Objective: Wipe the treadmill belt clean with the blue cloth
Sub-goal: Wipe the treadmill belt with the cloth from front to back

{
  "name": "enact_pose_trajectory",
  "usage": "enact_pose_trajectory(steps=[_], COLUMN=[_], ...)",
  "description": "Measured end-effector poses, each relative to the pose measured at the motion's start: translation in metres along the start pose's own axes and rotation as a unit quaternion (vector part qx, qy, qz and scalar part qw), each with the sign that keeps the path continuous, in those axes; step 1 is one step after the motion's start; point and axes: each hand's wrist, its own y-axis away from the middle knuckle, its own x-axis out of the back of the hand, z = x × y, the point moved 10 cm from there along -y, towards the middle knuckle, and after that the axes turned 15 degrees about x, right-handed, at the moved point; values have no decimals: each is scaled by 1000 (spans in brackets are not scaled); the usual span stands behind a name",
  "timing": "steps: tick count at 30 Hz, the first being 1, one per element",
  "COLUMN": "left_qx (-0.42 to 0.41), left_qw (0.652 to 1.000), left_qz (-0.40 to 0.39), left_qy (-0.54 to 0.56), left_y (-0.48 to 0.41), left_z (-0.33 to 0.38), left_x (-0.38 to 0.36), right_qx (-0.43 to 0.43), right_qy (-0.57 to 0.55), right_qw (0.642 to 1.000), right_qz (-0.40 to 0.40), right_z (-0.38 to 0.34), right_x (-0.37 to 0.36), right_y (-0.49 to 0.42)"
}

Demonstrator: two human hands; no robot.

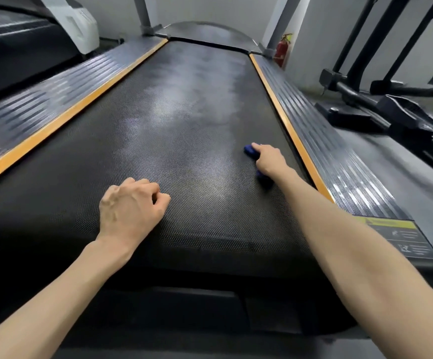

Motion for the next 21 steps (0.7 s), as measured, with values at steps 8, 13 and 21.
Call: enact_pose_trajectory(steps=[8, 13, 21], left_qx=[8, 19, 29], left_qw=[1000, 1000, 1000], left_qz=[13, -4, -3], left_qy=[-14, -16, -2], left_y=[-2, -4, -2], left_z=[3, 4, 4], left_x=[0, 0, 6], right_qx=[154, 62, -105], right_qy=[43, 10, 70], right_qw=[987, 998, 992], right_qz=[-23, 7, 8], right_z=[-66, 0, 26], right_x=[-8, -1, 8], right_y=[73, 51, 80])
